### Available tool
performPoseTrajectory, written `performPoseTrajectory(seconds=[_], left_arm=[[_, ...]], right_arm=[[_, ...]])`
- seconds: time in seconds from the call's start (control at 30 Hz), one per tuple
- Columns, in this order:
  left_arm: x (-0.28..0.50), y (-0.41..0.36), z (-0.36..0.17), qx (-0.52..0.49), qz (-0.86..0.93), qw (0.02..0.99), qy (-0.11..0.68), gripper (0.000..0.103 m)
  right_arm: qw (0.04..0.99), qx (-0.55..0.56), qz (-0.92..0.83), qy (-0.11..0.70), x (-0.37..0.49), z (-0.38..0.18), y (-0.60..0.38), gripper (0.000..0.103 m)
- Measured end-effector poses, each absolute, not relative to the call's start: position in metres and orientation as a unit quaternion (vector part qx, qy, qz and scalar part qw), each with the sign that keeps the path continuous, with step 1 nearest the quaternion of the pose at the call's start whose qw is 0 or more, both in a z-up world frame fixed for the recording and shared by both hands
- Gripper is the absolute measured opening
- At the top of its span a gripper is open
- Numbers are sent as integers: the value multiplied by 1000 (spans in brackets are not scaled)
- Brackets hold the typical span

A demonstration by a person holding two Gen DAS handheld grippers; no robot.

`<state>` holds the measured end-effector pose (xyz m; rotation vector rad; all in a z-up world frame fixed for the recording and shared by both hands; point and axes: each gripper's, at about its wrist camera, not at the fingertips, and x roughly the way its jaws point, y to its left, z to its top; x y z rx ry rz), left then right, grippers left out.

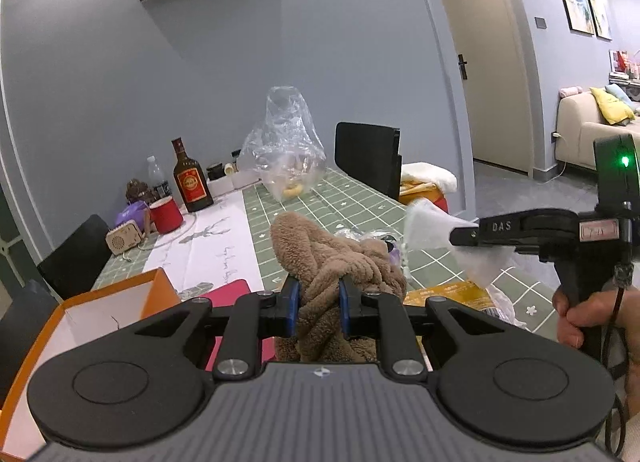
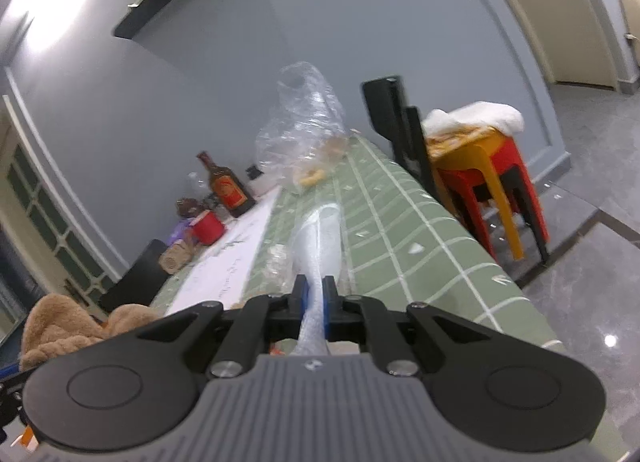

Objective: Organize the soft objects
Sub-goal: 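Lift and carry the brown plush and white mesh bag over the orange box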

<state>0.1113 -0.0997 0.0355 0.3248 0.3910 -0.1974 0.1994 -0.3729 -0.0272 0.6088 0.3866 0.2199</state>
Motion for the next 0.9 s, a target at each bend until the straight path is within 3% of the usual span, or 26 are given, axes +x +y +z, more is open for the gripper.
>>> performPoseTrajectory(seconds=[0.43, 0.9], left_arm=[[67, -29, 76, 103, -79, 985, 115, 22], [51, 101, 120, 1, -10, 996, 91, 22]], right_arm=[[937, 263, 178, 148, 151, 14, -319, 4], [934, 168, 288, 132, 138, 93, -192, 4]])
